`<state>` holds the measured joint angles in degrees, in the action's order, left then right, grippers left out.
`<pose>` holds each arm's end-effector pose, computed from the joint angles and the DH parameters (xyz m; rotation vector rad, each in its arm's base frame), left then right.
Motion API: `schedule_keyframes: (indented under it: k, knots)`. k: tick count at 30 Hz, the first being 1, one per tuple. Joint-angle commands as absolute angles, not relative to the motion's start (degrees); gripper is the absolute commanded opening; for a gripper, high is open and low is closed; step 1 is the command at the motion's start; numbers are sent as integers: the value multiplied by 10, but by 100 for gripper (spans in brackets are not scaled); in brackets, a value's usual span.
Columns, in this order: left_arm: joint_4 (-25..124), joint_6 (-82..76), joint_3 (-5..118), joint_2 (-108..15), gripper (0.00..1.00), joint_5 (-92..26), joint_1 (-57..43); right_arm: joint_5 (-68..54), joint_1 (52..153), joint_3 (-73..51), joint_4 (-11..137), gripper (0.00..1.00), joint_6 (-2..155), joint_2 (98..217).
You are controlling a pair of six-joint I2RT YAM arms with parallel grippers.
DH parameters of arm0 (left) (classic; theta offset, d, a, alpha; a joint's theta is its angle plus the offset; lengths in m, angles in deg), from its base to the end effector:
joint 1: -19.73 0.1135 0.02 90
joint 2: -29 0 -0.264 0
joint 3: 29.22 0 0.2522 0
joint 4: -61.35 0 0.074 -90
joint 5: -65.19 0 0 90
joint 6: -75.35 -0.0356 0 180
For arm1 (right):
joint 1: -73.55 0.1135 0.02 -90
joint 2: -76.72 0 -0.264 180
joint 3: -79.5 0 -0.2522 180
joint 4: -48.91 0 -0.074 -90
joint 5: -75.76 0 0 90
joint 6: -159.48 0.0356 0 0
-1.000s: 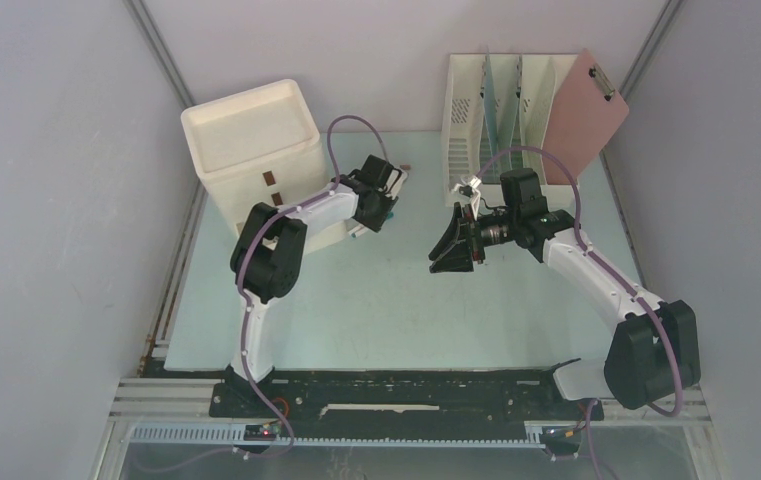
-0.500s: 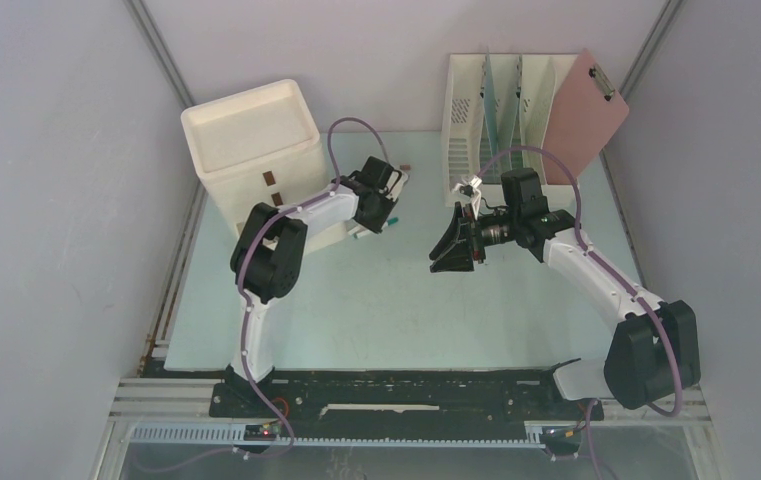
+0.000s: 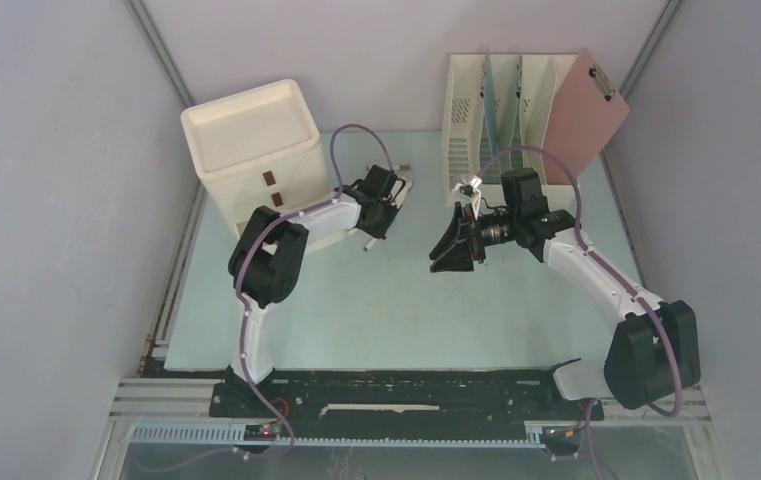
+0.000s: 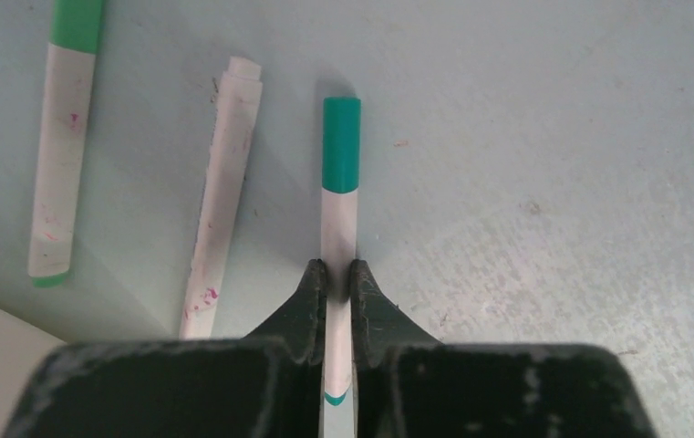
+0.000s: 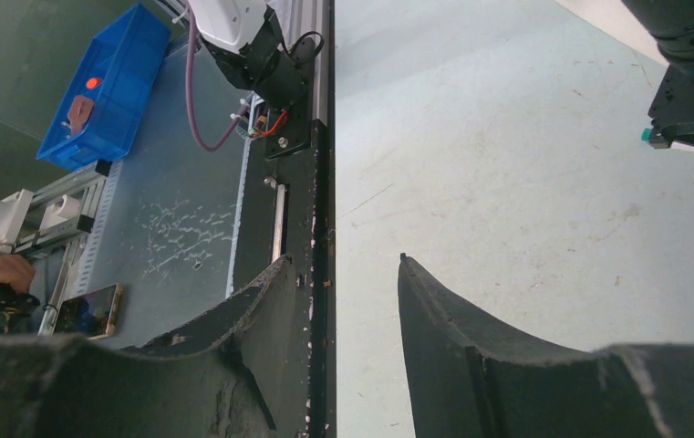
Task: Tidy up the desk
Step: Pick up the stationery from the center of the board.
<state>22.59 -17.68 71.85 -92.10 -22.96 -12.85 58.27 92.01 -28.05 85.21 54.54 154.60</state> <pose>0.3799 -0.2414 0.1595 0.7848 2.4820 -0.1448 0.2537 0.1205 0.2914 -1.1686 1.6758 1.4494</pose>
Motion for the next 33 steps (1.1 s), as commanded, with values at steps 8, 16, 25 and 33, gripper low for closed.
schedule_keyframes:
  k: [8, 16, 25, 33]
  knots:
    - [330, -83, 554, -729, 0, -281, -152, 590, 913, -256, 860, 53, 525, 1528]
    - [596, 55, 322, -538, 0, -343, -152, 576, 926, -256, 866, 53, 513, 1523]
    - [922, 274, 93, -391, 0, -346, -159, 497, 972, -257, 819, 53, 575, 1512]
    - [1100, 389, -20, -314, 0, -179, -209, 460, 982, -320, 658, 57, 727, 1508]
